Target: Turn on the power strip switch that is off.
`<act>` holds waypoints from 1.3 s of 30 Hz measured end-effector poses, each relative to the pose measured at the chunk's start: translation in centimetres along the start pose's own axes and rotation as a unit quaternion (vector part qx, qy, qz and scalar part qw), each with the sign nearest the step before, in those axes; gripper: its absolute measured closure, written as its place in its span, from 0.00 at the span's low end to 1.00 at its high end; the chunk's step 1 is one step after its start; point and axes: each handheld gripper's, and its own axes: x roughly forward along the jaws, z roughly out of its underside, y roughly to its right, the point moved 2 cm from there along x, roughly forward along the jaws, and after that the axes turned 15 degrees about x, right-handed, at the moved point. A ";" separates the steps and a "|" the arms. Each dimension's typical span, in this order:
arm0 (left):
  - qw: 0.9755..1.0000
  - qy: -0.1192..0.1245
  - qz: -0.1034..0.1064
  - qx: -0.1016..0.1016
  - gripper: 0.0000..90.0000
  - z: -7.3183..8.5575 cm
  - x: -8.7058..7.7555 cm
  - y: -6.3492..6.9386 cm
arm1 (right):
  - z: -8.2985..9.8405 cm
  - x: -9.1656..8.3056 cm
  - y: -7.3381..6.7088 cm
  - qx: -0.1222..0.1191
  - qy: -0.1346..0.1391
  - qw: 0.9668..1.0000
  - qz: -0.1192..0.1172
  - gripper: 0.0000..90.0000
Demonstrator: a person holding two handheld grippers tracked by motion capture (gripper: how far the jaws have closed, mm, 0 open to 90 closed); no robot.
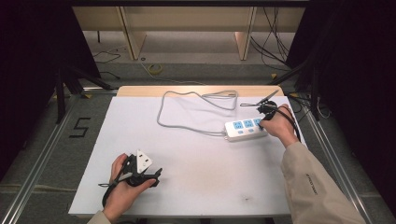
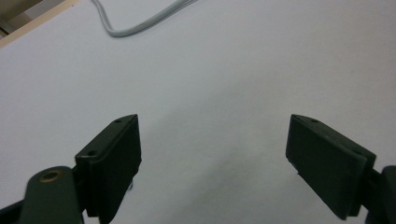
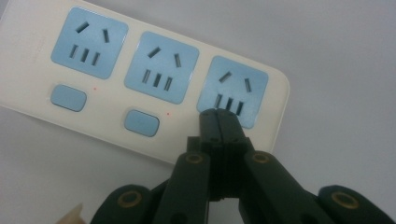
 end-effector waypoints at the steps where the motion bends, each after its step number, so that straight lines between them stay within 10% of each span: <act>1: 1.000 0.000 0.000 0.000 0.20 0.0 0.0 0.0 | 0.0 0.0 0.0 0.001 0.000 1.000 0.000 1.00; 39: 1.000 0.000 0.000 0.004 0.20 -0.1 0.0 0.2 | -0.1 0.1 0.0 0.008 -0.007 1.000 0.000 1.00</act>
